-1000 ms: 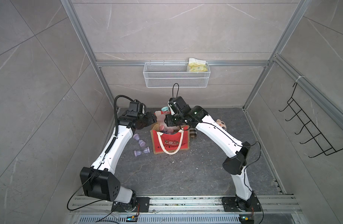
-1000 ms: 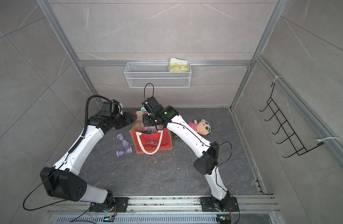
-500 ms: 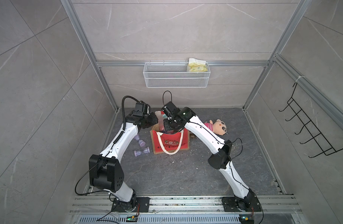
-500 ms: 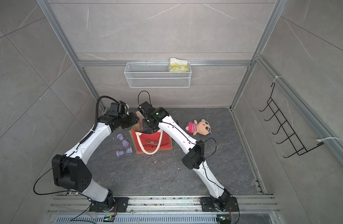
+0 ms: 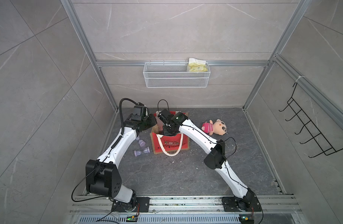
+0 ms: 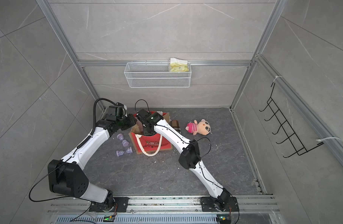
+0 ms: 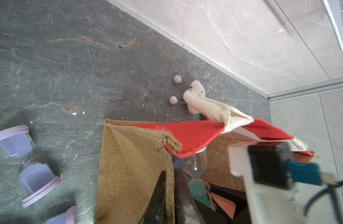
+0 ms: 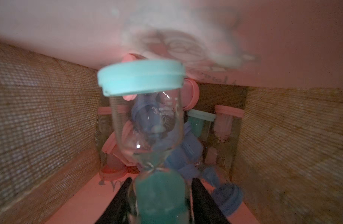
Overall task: Put the hourglass into the canvas bag
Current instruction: Place the hourglass in the canvas bag.
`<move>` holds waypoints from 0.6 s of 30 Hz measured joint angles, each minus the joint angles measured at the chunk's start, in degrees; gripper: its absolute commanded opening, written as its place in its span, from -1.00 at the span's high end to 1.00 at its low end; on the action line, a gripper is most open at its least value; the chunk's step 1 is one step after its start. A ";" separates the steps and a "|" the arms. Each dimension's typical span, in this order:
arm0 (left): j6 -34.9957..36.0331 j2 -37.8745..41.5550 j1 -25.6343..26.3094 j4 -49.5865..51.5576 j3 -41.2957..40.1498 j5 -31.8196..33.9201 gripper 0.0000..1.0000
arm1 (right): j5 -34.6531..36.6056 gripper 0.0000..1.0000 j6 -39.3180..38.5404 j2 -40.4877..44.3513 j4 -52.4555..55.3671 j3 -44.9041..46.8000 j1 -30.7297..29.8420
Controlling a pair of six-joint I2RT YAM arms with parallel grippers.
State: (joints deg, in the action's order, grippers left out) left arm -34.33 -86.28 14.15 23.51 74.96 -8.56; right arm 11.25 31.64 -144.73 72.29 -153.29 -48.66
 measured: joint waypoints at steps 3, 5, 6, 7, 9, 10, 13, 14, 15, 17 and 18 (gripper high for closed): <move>-0.02 0.00 0.00 0.00 0.00 0.02 0.79 | 0.33 1.00 0.33 -0.85 0.07 0.04 -0.35; -0.02 0.00 0.00 -0.02 0.00 0.13 0.80 | 1.05 1.00 0.42 -1.25 0.00 0.04 -0.57; -0.04 0.00 0.00 0.00 0.00 0.35 0.81 | 1.27 1.00 0.57 -1.40 -0.04 0.04 -0.61; -0.11 0.00 0.00 0.02 0.00 0.48 0.81 | 1.46 0.97 0.61 -1.46 -0.07 0.04 -0.61; -0.20 0.00 -0.02 0.02 0.00 0.63 0.81 | 1.66 0.85 0.81 -1.51 -0.11 0.22 -0.61; -0.20 0.00 -0.02 0.02 0.00 0.72 0.81 | 1.68 0.78 0.83 -1.51 -0.20 0.37 -0.61; -0.20 0.00 -0.09 0.02 0.00 0.98 0.81 | 1.99 0.62 1.03 -1.53 -0.55 0.74 -0.61; -0.20 0.00 -0.11 0.00 0.00 1.01 0.81 | 2.10 0.56 1.03 -1.55 -0.55 0.81 -0.63; -0.20 0.02 -0.11 0.00 0.00 1.03 0.81 | 2.21 0.50 1.05 -1.55 -0.55 0.83 -0.68; -0.20 0.02 -0.11 0.02 0.00 1.03 0.81 | 2.27 0.36 1.20 -1.55 -0.57 0.83 -0.72; -0.20 0.02 -0.11 0.02 0.00 1.03 0.81 | 2.27 0.30 1.20 -1.55 -0.57 0.83 -0.72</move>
State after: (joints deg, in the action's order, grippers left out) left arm -34.52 -86.26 14.04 23.53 74.96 -7.53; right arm 13.52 32.84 -146.28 71.72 -152.46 -49.39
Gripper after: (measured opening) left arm 0.096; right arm 0.451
